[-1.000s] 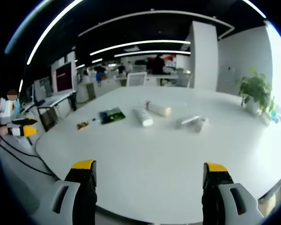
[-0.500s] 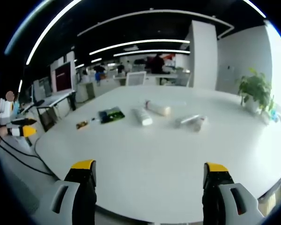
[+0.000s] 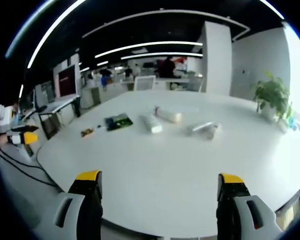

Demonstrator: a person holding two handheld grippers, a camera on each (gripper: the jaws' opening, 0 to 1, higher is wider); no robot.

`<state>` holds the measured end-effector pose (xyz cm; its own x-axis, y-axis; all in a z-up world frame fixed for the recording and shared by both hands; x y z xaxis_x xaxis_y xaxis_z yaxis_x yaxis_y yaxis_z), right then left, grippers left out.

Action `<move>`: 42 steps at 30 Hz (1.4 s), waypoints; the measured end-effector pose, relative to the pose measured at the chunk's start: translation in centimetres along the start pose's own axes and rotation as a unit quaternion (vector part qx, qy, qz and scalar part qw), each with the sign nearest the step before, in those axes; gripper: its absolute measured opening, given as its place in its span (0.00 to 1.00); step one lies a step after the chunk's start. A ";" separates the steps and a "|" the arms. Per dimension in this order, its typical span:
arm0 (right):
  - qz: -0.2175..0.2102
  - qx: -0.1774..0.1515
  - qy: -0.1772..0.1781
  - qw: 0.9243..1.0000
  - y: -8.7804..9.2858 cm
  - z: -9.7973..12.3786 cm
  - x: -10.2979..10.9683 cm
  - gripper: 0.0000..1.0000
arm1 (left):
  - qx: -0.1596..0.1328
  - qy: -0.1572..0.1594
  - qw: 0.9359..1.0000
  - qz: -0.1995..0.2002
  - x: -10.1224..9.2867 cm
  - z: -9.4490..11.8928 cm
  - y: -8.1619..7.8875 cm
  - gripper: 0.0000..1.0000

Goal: Arrange the skincare products in the storage area until every visible bottle or jar stands upright without overlapping.

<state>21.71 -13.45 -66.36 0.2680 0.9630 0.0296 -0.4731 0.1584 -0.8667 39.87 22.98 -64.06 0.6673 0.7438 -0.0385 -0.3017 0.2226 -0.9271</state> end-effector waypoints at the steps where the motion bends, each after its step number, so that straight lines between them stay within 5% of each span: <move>1: -0.001 0.000 0.001 1.000 0.0 0.0 0.0 0.99 | 0.000 -0.001 1.000 0.001 0.0 0.0 0.0 0.84; 15: -0.006 -0.010 -0.008 1.000 -0.4 0.4 0.7 0.99 | -0.024 -0.027 0.999 0.001 0.4 0.4 -0.5 0.89; 36: 0.001 -0.044 -0.010 0.999 -1.1 0.5 0.5 0.97 | 0.002 -0.033 0.999 0.005 0.5 0.5 0.0 0.81; 42: -0.012 -0.081 -0.006 0.997 -1.8 1.0 0.4 0.96 | -0.053 -0.040 0.998 0.010 0.8 0.9 -1.1 0.87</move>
Point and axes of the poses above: the point that each gripper's makers call its tool centre point, and the gripper's own axes: z roughly backward along the fingers, x roughly to its left, y roughly out of its underside, the point moved 6 cm from there along z, roughly backward along the fingers, and after that the axes turned 1 degree about x, right-handed, at the moved point
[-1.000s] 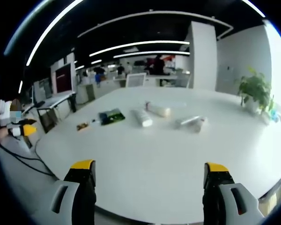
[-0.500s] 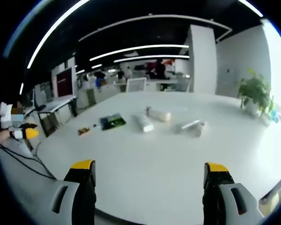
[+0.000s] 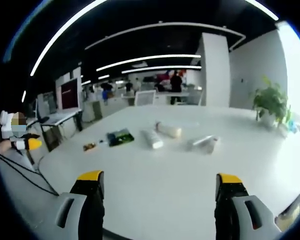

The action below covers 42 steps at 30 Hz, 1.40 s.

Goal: Arrange the skincare products in the storage area until every visible bottle or jar stands upright without overlapping.

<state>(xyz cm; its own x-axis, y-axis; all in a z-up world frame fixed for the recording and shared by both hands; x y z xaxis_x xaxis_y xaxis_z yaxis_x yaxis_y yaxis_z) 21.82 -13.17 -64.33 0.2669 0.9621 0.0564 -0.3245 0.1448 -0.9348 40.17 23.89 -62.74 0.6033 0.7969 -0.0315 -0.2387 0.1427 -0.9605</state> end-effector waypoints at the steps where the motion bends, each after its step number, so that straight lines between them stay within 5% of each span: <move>1: -0.001 -0.007 -0.003 1.000 -0.1 0.0 0.1 0.96 | -0.002 -0.002 1.000 0.003 0.0 0.1 0.0 0.88; 6: 0.005 0.007 -0.005 1.000 0.2 -0.4 -0.1 0.96 | 0.003 0.014 1.000 -0.002 -0.3 0.0 0.1 0.89; 24: -0.008 -0.010 0.007 1.000 0.1 -0.4 -0.5 0.93 | -0.069 0.027 0.997 0.007 -0.1 0.2 -1.0 0.88; 42: -0.011 -0.002 0.011 1.000 0.4 -0.3 -0.5 0.94 | -0.081 0.028 0.996 0.006 -0.3 0.2 -1.1 0.88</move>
Point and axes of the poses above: the point that each gripper's makers call its tool centre point, and the gripper's own axes: z roughly backward along the fingers, x roughly to its left, y roughly out of its underside, the point moved 6 cm from there along z, roughly backward along the fingers, and after that the axes turned 1 degree about x, right-handed, at the moved point
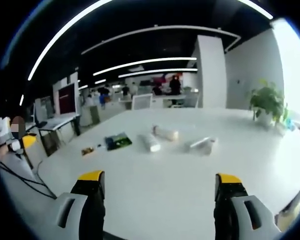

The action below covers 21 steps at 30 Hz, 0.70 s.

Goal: Arrange the skincare products in the storage area until every visible bottle or jar stands upright without overlapping.

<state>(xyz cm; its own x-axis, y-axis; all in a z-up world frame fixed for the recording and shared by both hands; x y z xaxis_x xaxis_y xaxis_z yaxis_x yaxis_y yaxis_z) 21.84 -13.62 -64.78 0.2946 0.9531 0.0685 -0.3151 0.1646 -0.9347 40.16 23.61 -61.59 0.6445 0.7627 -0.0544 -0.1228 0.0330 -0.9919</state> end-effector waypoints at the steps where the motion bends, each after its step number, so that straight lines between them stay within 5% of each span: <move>1: -0.001 0.000 0.000 1.000 0.0 0.0 0.0 0.94 | 0.001 0.001 1.000 0.000 0.0 0.0 0.0 0.87; 11: 0.004 0.000 -0.004 1.000 0.0 0.0 0.4 0.94 | 0.003 -0.001 1.000 -0.001 0.0 -0.2 0.1 0.87; 21: 0.006 0.028 0.002 1.000 0.6 -0.1 0.1 0.99 | 0.053 0.006 0.999 -0.010 -0.3 -1.0 1.2 0.88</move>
Point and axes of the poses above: the point that each gripper's makers call its tool centre point, and the gripper's own axes: z roughly backward along the fingers, x roughly to its left, y roughly out of its underside, the point moved 6 cm from there along z, roughly backward along the fingers, and after that the axes turned 1 degree about x, right-handed, at the moved point
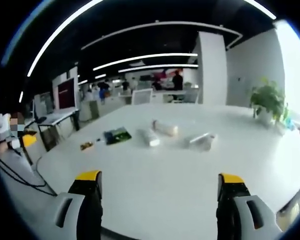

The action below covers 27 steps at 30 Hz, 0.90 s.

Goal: Arrange the skincare products in the storage area until every visible bottle or jar stands upright without overlapping.

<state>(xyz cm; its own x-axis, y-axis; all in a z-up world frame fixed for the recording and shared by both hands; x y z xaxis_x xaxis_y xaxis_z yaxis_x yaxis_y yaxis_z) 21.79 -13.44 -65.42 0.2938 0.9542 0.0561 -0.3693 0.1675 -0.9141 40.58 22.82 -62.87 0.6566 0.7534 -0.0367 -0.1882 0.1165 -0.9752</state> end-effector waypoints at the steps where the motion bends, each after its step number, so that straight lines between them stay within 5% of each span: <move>1: -0.004 0.004 0.001 1.000 0.1 0.0 0.0 0.99 | 0.002 0.000 1.000 0.000 0.0 -0.1 0.0 0.89; 15: -0.009 0.085 0.006 0.996 1.7 -0.1 0.0 0.99 | 0.089 0.040 0.995 -0.023 -1.2 0.2 1.5 0.93; 27: -0.014 0.070 0.022 0.997 1.3 0.0 -0.7 0.99 | 0.117 0.056 0.991 -0.028 -1.8 0.0 2.0 0.84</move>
<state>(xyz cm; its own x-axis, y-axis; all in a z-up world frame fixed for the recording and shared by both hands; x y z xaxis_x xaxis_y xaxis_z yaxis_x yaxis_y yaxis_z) 21.04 -13.90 -66.67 0.3437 0.9371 0.0602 -0.4783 0.2298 -0.8476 39.05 21.72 -64.75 0.7454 0.6664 -0.0200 -0.3046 0.3137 -0.8993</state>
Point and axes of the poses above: the point that each gripper's makers call its tool centre point, and the gripper's own axes: z roughly backward along the fingers, x roughly to its left, y roughly out of its underside, the point moved 6 cm from there along z, roughly backward along the fingers, and after that the axes turned 1 degree about x, right-handed, at the moved point
